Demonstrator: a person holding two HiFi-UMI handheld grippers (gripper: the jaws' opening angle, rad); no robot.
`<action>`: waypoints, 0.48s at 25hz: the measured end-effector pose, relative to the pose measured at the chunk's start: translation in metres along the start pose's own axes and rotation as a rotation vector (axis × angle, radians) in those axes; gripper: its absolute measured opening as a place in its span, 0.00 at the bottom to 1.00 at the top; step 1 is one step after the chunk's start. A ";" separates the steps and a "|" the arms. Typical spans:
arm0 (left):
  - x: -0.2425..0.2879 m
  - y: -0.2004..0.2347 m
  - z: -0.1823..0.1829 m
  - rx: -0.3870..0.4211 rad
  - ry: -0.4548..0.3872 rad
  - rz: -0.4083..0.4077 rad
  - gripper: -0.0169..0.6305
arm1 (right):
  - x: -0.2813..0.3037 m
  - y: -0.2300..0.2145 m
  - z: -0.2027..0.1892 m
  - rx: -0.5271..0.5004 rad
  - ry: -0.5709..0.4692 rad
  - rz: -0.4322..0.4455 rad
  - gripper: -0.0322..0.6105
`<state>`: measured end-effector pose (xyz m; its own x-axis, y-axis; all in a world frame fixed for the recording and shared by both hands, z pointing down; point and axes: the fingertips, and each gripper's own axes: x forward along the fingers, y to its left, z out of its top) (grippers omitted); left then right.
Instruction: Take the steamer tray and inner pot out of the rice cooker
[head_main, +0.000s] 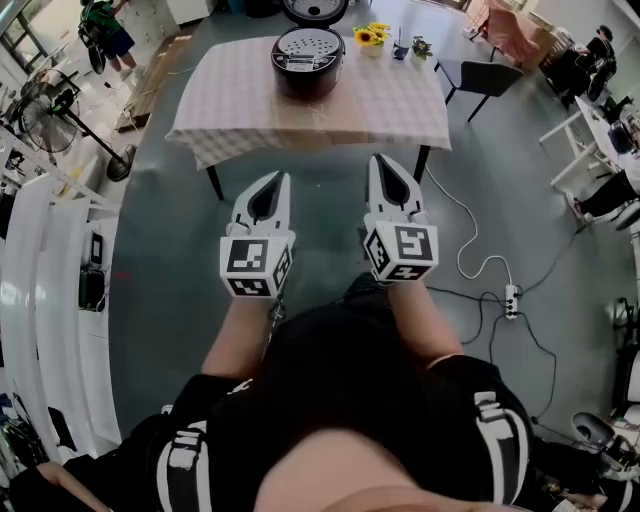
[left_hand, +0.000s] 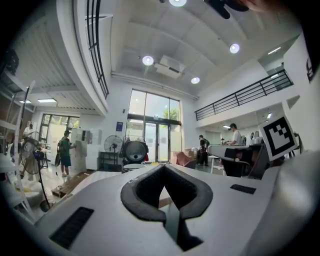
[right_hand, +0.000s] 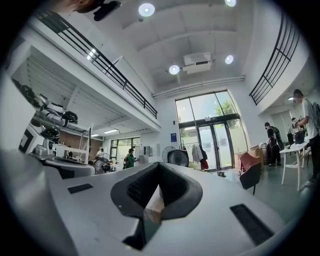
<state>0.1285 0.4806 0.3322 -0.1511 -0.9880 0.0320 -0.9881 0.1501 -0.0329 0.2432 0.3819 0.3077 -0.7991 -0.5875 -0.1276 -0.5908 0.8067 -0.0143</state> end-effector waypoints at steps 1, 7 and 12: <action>-0.001 0.002 -0.001 -0.002 0.001 -0.003 0.03 | 0.000 0.001 0.001 -0.004 -0.002 -0.004 0.05; -0.006 0.011 -0.001 -0.001 -0.014 -0.019 0.03 | 0.002 0.010 0.005 -0.018 -0.017 -0.015 0.05; 0.000 0.019 0.009 0.020 -0.045 -0.021 0.03 | 0.011 0.010 0.013 -0.033 -0.053 -0.019 0.05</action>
<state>0.1101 0.4834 0.3225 -0.1287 -0.9916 -0.0124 -0.9902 0.1292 -0.0530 0.2303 0.3841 0.2929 -0.7814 -0.5977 -0.1796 -0.6097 0.7925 0.0154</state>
